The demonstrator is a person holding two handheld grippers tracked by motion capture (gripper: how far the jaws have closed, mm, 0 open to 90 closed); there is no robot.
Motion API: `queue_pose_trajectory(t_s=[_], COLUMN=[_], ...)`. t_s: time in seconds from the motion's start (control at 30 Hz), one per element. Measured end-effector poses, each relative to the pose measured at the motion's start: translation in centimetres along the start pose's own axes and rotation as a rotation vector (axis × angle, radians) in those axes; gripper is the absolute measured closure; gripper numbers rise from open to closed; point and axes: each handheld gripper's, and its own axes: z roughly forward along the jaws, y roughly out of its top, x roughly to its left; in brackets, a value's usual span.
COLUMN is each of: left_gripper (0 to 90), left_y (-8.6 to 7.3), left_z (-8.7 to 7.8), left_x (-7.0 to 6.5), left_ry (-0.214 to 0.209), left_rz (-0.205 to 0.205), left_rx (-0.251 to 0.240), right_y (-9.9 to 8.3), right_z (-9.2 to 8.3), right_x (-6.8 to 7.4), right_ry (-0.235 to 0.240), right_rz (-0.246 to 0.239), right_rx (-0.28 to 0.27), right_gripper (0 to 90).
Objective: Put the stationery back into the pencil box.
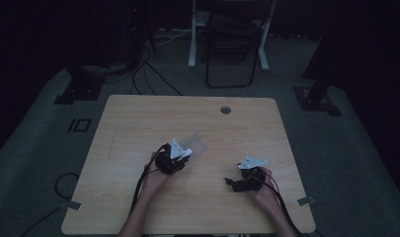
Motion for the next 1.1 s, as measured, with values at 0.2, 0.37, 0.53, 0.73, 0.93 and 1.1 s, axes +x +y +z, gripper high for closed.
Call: queue_pose_trajectory(t_s=[0.2, 0.37, 0.53, 0.73, 0.93, 1.1], left_gripper=[70.7, 70.7, 70.6, 70.5, 70.4, 69.0], left_y=[-0.1, -0.3, -0.6, -0.7, -0.8, -0.9], left_z=[0.4, 0.8, 1.0, 1.2, 1.6, 1.9], left_x=[-0.1, -0.1, 0.0, -0.2, -0.4, -0.4], left_ry=[0.012, 0.016, 0.025, 0.039, 0.057, 0.071], left_rz=[0.016, 0.016, 0.024, 0.041, 0.058, 0.074], left_rx=[0.017, 0.024, 0.035, 0.045, 0.048, 0.040], right_y=[0.0, 0.0, 0.0, 0.0, 0.0, 0.0], right_z=[0.0, 0.0, 0.0, 0.0, 0.0, 0.0], right_x=[0.0, 0.0, 0.0, 0.0, 0.0, 0.0], right_ry=[0.000, 0.000, 0.000, 0.000, 0.000, 0.000], right_rz=[0.000, 0.001, 0.001, 0.002, 0.001, 0.002], right_rx=[0.000, 0.000, 0.001, 0.001, 0.001, 0.001], right_gripper=[17.1, 17.1, 17.1, 17.2, 17.1, 17.1])
